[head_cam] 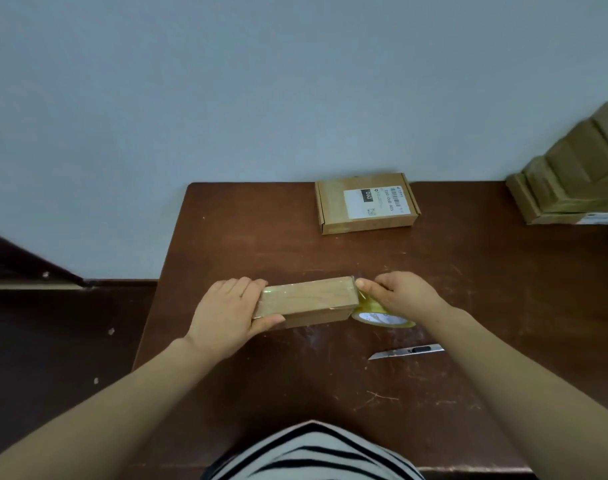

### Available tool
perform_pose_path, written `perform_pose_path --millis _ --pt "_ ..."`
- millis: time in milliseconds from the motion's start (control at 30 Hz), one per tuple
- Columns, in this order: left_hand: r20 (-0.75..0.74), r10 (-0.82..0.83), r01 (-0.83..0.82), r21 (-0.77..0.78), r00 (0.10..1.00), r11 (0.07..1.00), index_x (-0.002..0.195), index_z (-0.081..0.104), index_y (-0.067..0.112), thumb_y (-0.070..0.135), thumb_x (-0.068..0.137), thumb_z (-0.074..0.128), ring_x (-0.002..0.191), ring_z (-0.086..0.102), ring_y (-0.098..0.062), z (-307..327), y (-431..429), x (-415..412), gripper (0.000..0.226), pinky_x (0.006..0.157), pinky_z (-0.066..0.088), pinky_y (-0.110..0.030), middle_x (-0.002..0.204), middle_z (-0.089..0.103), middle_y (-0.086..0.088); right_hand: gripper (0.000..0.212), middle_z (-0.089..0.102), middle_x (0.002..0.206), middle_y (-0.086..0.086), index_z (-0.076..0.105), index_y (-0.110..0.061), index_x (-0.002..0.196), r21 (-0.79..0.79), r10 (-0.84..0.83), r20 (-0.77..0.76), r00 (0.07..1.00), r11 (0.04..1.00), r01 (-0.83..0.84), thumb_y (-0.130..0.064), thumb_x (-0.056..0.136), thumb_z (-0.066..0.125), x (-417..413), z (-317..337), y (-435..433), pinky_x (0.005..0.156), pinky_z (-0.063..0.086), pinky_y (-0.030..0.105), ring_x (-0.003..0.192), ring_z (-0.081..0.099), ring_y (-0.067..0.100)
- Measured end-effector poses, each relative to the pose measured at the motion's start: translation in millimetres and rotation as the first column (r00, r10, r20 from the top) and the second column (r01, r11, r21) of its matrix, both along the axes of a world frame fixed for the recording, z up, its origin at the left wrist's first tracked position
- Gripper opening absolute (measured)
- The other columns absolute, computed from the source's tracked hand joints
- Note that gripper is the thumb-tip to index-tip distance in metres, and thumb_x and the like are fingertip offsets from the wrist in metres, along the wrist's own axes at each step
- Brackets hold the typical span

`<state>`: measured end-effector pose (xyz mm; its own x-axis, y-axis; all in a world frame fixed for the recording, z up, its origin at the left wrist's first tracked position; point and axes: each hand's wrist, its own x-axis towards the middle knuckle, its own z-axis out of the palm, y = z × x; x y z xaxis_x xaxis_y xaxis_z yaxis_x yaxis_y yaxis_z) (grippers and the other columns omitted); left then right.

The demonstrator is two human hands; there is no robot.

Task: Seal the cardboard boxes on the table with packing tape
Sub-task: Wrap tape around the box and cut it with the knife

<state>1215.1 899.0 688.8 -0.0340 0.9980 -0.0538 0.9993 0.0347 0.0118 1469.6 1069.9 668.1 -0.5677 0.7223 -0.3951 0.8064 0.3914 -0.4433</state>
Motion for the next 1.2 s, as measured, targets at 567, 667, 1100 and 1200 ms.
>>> perform_pose_path --millis 567,667,1100,1200 --pt "0.056 -0.174 0.172 0.033 0.983 0.984 0.149 0.026 0.007 0.067 0.087 0.022 0.117 0.053 -0.025 -6.6 72.7 104.5 0.086 0.097 0.041 -0.034 0.135 0.05 -0.01 0.055 0.048 0.055 -0.002 0.046 -0.017 0.056 -0.002 -0.042 -0.04 0.998 0.999 0.042 -0.057 0.094 0.041 -3.4 -4.1 -7.4 0.049 0.03 0.029 0.055 0.047 0.015" --pt "-0.046 -0.164 0.163 -0.025 0.985 0.986 0.15 0.016 0.007 0.071 0.087 0.022 0.124 0.045 -0.022 -11.5 81.4 96.4 0.09 0.099 0.036 -0.031 0.139 0.044 -0.009 0.06 0.044 0.051 -0.001 0.043 -0.015 0.054 -0.017 -0.045 -0.07 0.997 0.999 0.044 -0.063 0.091 0.041 -3.5 -5.1 -6.1 0.049 0.03 0.03 0.05 0.043 0.013" --pt "0.832 -0.069 -0.004 0.085 0.551 0.996 0.11 0.051 0.037 0.064 0.076 0.063 0.086 0.053 -0.007 63.7 82.1 47.8 0.045 0.074 0.039 -0.013 0.102 0.06 0.007 0.044 0.061 0.053 0.008 0.067 -0.008 0.062 -0.538 -0.319 -0.65 0.69 0.834 -0.122 -0.05 0.067 0.078 22.7 115.4 21.0 0.05 0.046 0.019 0.046 0.056 0.014" --pt "0.928 -0.001 -0.181 0.073 0.373 0.981 0.113 0.056 0.035 0.055 0.081 0.053 0.097 0.059 -0.015 67.9 73.7 35.6 0.037 0.086 0.044 -0.03 0.109 0.065 -0.002 0.041 0.053 0.044 0.006 0.061 -0.014 0.05 -0.515 -0.365 -0.727 0.582 0.85 -0.111 -0.043 0.077 0.072 -11.4 142.1 15.5 0.044 0.039 0.019 0.037 0.046 0.014"
